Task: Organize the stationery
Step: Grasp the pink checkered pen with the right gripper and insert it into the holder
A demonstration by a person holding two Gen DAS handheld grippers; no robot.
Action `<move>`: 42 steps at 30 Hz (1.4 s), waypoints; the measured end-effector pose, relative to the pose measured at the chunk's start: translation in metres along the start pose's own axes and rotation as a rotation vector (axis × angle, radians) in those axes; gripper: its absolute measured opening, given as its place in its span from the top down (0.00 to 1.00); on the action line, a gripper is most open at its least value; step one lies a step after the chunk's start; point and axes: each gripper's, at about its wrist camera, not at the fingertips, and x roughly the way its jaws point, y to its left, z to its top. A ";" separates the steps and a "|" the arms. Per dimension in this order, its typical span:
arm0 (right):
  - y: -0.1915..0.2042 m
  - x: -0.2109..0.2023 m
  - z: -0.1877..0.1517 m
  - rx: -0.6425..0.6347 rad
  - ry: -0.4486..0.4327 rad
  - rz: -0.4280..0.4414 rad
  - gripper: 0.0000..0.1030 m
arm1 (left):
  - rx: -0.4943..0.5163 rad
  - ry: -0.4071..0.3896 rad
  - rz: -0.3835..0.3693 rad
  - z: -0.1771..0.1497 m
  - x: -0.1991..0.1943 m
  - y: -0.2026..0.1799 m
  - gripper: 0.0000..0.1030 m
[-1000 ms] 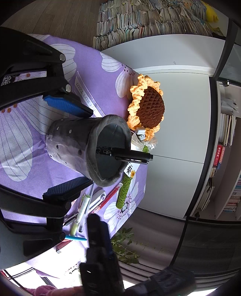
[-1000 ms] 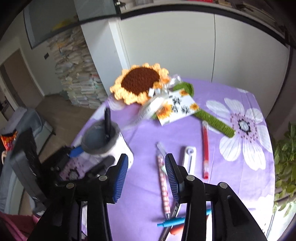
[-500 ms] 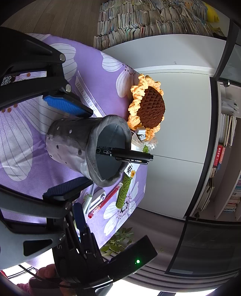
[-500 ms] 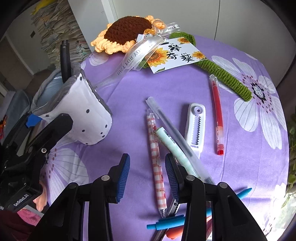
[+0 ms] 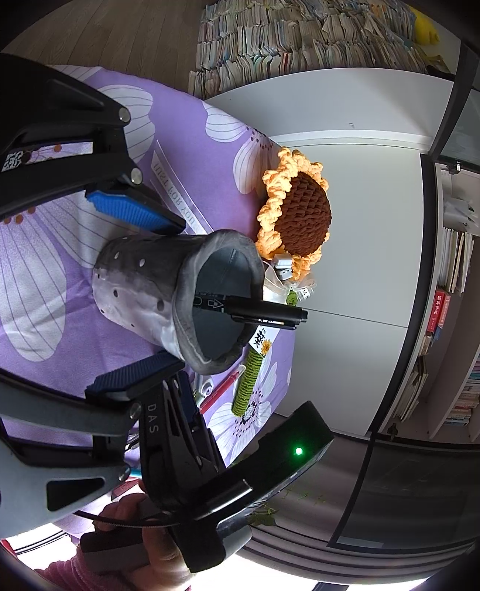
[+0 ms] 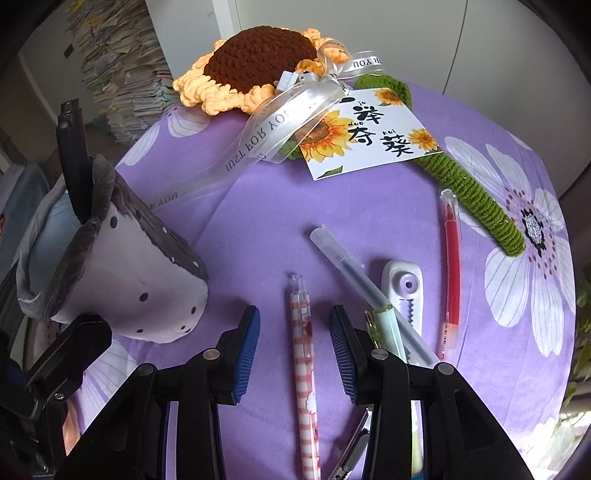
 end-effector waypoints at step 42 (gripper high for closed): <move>0.045 -0.145 0.015 -0.035 -0.432 0.155 0.89 | -0.003 0.003 -0.001 0.000 0.000 0.000 0.36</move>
